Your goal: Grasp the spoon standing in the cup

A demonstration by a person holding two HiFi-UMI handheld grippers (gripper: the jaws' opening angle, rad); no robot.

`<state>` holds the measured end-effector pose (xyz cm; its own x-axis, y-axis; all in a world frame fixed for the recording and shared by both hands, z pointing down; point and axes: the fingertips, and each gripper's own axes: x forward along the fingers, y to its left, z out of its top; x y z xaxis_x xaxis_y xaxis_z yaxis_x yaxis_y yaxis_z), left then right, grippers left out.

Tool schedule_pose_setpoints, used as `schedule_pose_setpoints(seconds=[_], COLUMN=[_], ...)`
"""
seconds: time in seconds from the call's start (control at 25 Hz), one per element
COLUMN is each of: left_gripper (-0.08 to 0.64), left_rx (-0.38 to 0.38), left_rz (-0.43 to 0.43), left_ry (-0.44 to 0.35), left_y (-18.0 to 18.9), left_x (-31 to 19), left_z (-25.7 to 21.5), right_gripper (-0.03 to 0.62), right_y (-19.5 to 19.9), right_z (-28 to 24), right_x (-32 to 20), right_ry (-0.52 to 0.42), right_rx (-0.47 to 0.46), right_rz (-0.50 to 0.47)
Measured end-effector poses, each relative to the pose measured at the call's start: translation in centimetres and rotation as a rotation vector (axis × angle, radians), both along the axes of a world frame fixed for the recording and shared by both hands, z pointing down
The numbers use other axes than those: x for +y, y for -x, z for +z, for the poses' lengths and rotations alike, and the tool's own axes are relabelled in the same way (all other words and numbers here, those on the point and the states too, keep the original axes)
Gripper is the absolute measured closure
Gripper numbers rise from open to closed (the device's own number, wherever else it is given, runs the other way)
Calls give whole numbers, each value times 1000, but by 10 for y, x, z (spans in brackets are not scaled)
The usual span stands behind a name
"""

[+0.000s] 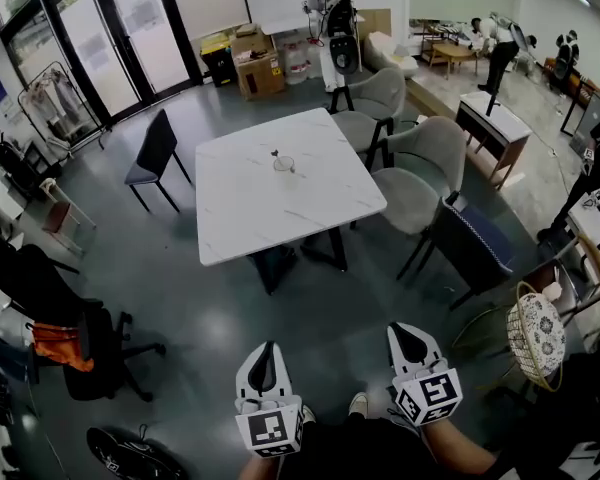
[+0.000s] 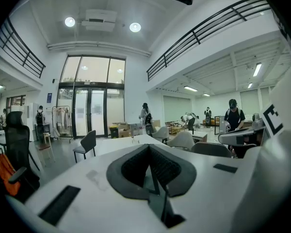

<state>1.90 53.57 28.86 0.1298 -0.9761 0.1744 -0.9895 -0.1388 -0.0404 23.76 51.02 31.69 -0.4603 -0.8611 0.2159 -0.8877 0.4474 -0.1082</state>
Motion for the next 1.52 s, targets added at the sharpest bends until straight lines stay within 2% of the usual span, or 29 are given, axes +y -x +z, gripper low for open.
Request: schedule_pose_setpoints(seconds=[0.32, 0.52, 0.68, 0.96, 1.16, 1.32, 1.52], left_gripper=[552, 551, 551, 551, 552, 551, 552], left_rx=[-9, 9, 11, 56, 47, 79, 56], left_rz=[-59, -78, -88, -35, 17, 52, 106], left_ry=[-2, 15, -14, -27, -41, -54, -58], left_y=[-15, -5, 8, 45, 74, 83, 90], left_x=[-1, -16, -44, -106, -147, -170, -192], left_z=[2, 10, 9, 12, 5, 1, 3], right_gripper=[529, 529, 529, 529, 529, 529, 529], right_y=[-16, -7, 9, 62, 96, 104, 115], right_z=[16, 16, 16, 3, -9, -8, -6], right_x=[-11, -35, -59, -116, -147, -163, -176], right_ry=[20, 13, 7, -11, -35, -34, -40], right_rx=[-13, 5, 23, 58, 69, 72, 62], right_rz=[-9, -17, -21, -27, -10, 37, 81])
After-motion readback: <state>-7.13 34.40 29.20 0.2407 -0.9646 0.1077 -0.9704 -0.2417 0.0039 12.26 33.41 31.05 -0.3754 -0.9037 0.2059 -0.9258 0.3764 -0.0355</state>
